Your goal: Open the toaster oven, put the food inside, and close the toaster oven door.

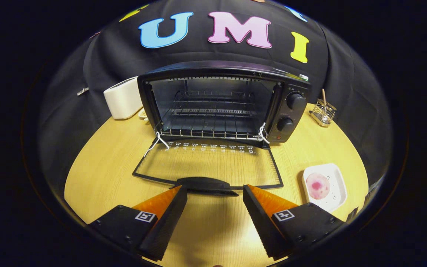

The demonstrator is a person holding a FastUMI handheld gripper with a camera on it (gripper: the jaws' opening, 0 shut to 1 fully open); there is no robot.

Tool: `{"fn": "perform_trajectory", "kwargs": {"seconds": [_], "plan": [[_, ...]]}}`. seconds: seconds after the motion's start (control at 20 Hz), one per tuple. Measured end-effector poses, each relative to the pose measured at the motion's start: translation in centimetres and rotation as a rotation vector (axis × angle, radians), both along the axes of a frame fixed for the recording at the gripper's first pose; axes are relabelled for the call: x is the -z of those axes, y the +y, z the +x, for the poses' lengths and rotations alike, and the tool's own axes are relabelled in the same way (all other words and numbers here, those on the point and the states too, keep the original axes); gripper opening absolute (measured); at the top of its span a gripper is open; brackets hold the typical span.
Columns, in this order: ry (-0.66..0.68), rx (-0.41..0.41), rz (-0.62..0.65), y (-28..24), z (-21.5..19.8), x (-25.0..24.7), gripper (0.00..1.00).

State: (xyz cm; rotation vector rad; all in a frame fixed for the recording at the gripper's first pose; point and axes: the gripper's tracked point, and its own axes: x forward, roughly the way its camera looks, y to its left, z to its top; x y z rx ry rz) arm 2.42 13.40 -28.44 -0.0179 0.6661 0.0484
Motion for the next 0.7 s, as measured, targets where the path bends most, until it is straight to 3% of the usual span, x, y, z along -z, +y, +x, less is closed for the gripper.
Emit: {"fn": "perform_trajectory", "kwargs": {"seconds": [0.25, 0.7], "plan": [[-0.016, -0.105, -0.053, -3.9, -2.8, -2.5, 0.99], [0.031, -0.040, -0.073, -19.8, -3.0, -4.3, 0.99]]}}
